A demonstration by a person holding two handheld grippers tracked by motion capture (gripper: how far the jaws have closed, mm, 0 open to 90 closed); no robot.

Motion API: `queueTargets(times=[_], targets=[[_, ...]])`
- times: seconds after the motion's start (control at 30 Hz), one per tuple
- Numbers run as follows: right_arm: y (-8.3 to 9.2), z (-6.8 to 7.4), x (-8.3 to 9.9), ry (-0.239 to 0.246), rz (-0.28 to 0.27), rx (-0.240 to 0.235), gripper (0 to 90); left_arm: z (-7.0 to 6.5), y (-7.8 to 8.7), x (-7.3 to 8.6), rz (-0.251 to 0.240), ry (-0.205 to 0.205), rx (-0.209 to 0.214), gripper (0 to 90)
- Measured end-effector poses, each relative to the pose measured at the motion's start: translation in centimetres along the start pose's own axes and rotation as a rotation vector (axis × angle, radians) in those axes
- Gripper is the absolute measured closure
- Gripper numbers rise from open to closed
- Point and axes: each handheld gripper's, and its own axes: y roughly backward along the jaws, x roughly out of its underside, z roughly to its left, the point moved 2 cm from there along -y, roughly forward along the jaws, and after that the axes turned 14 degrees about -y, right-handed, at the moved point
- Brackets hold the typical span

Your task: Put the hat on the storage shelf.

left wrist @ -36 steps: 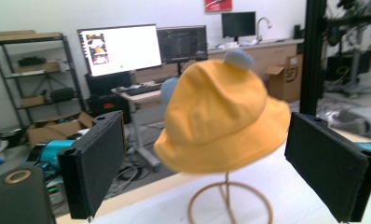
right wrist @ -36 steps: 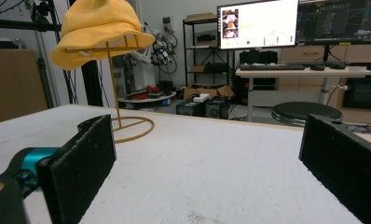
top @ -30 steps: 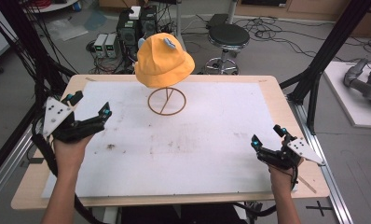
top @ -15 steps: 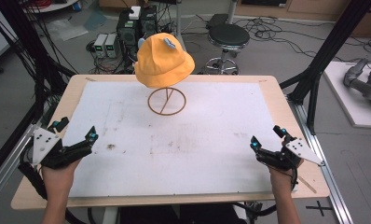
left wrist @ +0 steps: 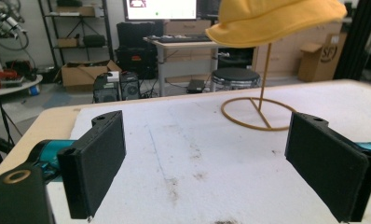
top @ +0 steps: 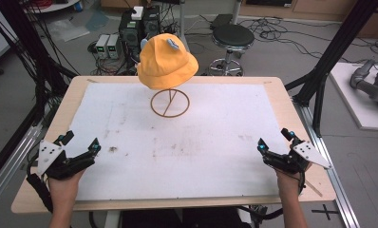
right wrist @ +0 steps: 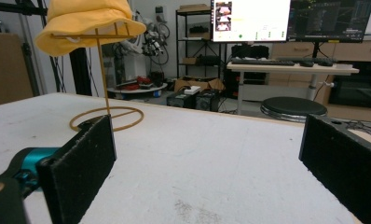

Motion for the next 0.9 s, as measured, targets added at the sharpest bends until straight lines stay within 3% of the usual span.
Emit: queueTargets(times=[0.1, 0.43, 0.9], targets=[[0.0, -0.24, 0.01, 0.001, 0.004, 0.01, 3.4, 0.21, 0.1, 0.32, -0.005, 0.018, -0.001, 12.7], [0.03, -0.31, 0.1, 0.006, 0.021, 0.03, 3.4, -0.43, -0.05, -0.14, -0.037, -0.023, 0.016, 12.7], [0.18, -0.18, 0.17, 0.002, 0.03, 0.023, 3.4, -0.65, -0.22, -0.09, -0.047, -0.018, 0.031, 12.7]])
